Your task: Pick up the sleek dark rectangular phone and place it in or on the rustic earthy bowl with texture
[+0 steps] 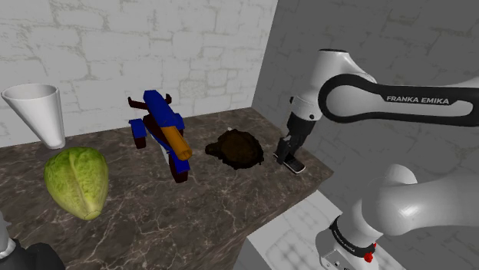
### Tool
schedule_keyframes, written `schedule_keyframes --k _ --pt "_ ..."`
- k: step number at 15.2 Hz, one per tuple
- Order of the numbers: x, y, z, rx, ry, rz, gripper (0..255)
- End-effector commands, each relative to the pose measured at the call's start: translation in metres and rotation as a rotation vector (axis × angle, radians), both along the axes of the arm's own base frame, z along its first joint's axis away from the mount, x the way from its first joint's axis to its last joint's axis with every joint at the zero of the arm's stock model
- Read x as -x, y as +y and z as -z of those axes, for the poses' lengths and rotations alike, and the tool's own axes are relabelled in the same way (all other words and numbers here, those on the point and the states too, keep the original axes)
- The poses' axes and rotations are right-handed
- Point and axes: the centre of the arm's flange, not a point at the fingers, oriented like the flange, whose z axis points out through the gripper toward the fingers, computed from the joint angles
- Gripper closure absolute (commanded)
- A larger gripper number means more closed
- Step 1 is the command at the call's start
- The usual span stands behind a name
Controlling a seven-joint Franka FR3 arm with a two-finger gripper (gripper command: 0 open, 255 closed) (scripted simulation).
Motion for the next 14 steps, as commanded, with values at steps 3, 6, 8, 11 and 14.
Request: schedule_keyframes --k 3,6,8,11,14 --pt "0.0 0.0 -0.022 0.0 0.0 0.0 255" --pt "0.0 0.0 -0.038 0.0 0.0 0.0 255" --pt "0.0 0.0 -0.048 0.0 0.0 0.0 255" --pt "-0.026 0.008 -0.053 0.0 0.0 0.0 255" --pt "-0.063 0.02 -0.054 0.0 0.0 0.0 255"
